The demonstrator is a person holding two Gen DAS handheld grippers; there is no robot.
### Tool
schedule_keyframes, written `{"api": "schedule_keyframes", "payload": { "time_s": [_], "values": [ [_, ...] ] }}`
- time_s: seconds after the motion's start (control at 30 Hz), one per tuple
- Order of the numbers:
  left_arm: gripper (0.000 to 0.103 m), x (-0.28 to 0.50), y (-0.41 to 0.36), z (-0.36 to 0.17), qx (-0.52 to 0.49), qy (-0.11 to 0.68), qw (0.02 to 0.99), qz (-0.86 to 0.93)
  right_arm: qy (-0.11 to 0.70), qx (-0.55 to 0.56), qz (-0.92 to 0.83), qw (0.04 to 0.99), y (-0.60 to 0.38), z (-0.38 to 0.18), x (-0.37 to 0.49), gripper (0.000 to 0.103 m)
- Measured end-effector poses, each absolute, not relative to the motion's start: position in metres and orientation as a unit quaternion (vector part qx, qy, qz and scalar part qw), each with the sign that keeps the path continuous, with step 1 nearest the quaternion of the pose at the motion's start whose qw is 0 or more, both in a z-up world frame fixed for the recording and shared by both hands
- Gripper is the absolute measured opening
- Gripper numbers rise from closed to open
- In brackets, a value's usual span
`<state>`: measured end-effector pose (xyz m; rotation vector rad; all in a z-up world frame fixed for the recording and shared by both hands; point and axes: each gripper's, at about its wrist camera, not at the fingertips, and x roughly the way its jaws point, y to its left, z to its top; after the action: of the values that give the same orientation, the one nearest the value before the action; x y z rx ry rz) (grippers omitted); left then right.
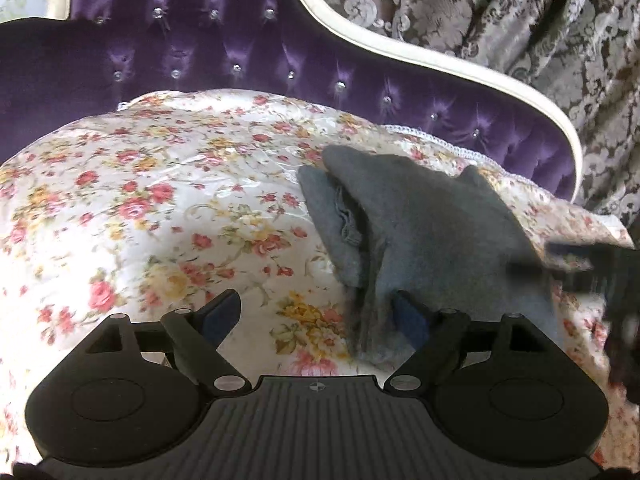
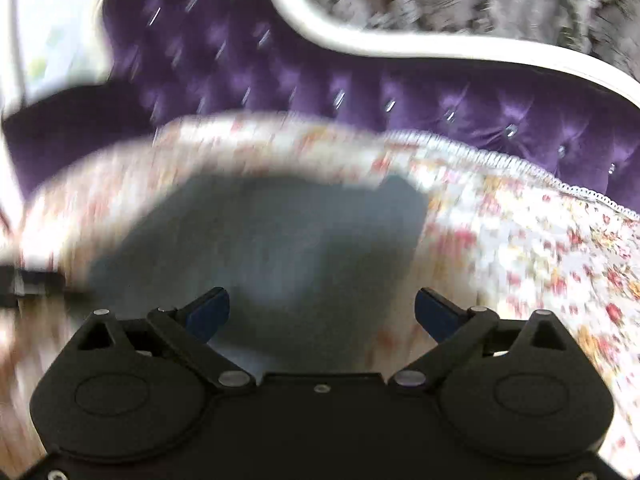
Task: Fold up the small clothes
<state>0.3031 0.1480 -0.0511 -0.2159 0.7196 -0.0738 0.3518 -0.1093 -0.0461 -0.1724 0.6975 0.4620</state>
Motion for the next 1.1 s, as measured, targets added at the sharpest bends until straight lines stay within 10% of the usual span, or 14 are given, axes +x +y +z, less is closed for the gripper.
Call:
{"api": "schedule_keyframes", "payload": {
  "time_s": [0.8,1.1],
  "values": [
    [0.083,0.124,0.026,0.006,0.057,0.338,0.937,0.069,0.268,0.012,0.126,0.955,-0.162,0.005,0.111,0.102],
    [0.083,0.135,0.043,0.009,-0.036,0.364,0.931,-0.013,0.300,0.086,0.181,0.933,-0.184,0.001,0.133,0.095]
  ]
}}
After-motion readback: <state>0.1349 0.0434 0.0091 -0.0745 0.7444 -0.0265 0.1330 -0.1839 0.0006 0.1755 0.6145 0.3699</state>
